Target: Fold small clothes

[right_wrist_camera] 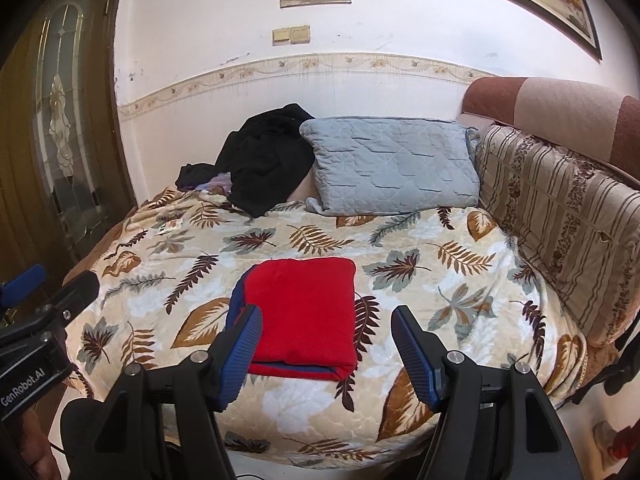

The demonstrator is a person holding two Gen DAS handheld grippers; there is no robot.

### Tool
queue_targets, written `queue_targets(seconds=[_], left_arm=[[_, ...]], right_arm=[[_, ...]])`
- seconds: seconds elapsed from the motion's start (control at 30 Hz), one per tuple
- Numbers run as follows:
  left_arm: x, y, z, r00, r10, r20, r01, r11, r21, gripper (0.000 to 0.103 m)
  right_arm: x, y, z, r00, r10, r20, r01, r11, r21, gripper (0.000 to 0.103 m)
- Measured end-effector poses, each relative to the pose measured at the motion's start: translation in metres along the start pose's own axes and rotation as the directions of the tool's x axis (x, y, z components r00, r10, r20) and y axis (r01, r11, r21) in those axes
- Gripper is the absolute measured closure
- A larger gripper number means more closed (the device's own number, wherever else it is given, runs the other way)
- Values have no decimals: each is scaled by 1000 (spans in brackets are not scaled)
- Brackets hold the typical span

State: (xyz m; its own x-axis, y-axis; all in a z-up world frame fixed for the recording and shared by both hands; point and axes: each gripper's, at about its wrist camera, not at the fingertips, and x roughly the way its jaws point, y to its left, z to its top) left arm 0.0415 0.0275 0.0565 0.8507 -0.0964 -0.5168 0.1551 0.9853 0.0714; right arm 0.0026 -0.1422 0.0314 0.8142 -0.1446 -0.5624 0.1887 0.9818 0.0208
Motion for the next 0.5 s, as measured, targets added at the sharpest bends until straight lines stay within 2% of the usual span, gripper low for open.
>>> queue_targets(seconds=[0.5], left_arm=[[19,-14,3,1000,-15,-9,15,1000,23,14]], right_arm=[[31,-10,5,999,23,-30,-23,999,23,32]])
